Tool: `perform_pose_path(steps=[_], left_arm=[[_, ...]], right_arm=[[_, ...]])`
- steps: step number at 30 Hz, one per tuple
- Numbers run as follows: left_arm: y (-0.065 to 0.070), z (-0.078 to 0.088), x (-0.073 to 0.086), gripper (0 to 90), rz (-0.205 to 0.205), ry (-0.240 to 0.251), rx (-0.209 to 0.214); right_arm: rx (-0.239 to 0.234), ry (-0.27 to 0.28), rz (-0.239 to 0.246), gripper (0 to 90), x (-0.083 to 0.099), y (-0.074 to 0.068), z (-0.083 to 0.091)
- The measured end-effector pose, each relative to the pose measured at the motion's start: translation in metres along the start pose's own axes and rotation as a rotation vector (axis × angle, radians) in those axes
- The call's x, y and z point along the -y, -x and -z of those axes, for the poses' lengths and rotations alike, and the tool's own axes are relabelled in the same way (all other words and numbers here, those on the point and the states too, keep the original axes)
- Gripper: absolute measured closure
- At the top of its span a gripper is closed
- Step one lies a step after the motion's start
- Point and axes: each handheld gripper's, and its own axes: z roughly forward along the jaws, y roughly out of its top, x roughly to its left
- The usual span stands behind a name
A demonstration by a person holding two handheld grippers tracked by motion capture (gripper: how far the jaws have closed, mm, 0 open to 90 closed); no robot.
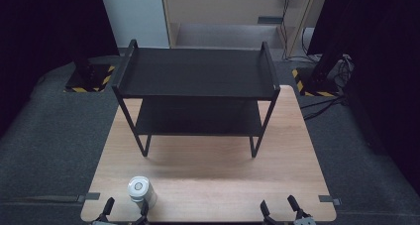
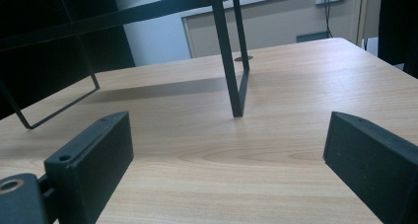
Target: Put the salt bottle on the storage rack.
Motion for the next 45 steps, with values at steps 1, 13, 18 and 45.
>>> perform_pose_path(steps=[1, 13, 18, 45], left_arm=[[0.000, 0.000, 0.001, 0.1, -0.001, 0.001, 0.000], [0.001, -0.003, 0.005, 0.2, -0.012, -0.011, 0.003], [0.002, -0.005, 0.007, 0.3, -0.008, -0.012, 0.001], [0.022, -0.040, 0.016, 20.3, -0.076, -0.015, -0.025]], right_arm=[[0.001, 0.001, 0.001, 5.0, 0.000, 0.000, 0.001], [0.006, 0.002, -0.005, 4.9, 0.003, -0.001, 0.006], [0.006, -0.002, -0.004, 4.9, 0.002, -0.001, 0.006], [0.024, -0.023, -0.004, 4.9, 0.004, 0.001, 0.004]])
